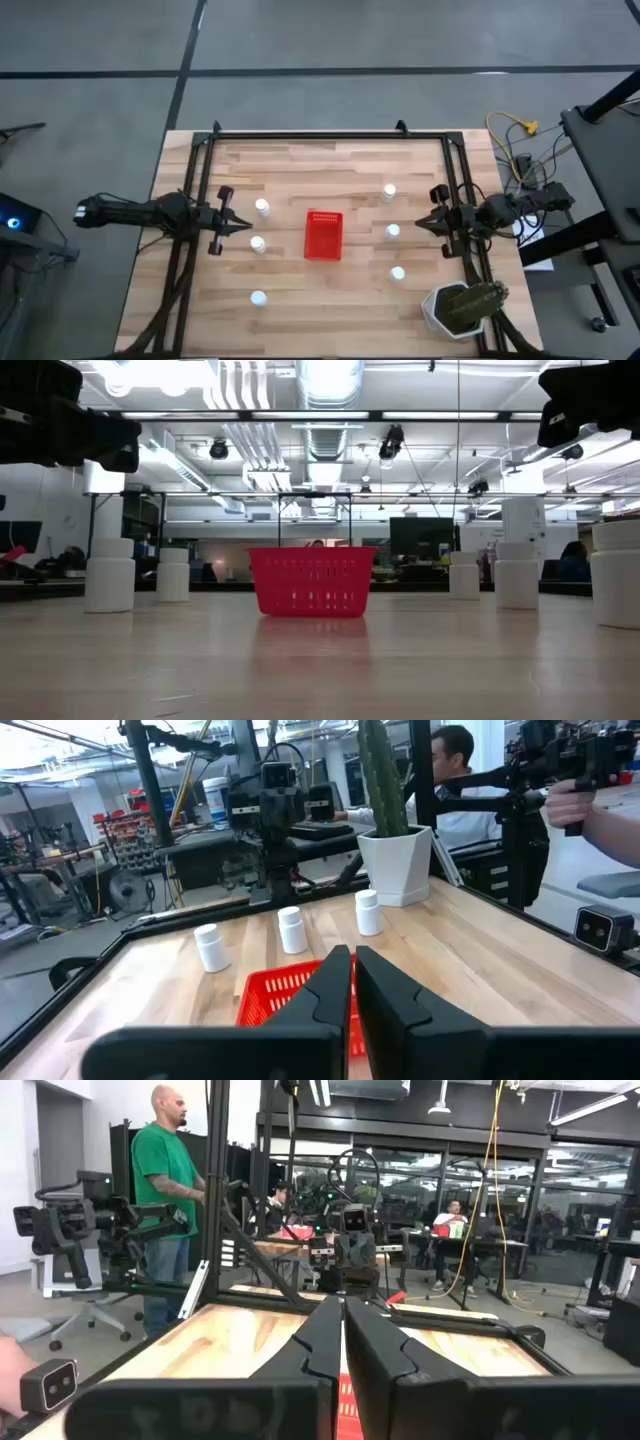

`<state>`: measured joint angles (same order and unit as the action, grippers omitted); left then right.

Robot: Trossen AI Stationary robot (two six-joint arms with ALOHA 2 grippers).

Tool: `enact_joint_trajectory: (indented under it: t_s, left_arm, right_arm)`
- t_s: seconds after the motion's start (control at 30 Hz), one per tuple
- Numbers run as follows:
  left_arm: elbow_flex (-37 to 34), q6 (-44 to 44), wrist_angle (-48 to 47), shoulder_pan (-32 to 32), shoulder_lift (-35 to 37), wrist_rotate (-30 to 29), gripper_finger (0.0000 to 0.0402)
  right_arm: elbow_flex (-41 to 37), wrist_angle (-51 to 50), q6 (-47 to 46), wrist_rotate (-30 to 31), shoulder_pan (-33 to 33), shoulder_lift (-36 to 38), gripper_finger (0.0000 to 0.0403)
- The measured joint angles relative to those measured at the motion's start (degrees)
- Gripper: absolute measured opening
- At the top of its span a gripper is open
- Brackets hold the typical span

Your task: Pick and place pill bottles into a basket

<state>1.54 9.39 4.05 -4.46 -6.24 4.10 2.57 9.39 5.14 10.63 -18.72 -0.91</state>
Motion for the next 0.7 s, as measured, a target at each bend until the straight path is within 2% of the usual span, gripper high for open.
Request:
enact_joint_trajectory:
  t_s: [0.33,0.57,0.7]
  left_arm:
    - [0.0,0.0,0.0,-0.01,0.0,0.02,0.0002]
    - [0.0,0.0,0.0,-0.01,0.0,0.0,0.0002]
    - [0.0,0.01,0.0,-0.01,0.0,0.01,0.0002]
  right_arm:
    - [0.0,0.07,-0.42,0.05,0.02,0.0,0.0008]
    - [0.0,0.56,0.34,5.74,0.0,0.0,0.0008]
    - [0.43,0.94,2.61,6.12,0.0,0.0,0.0009]
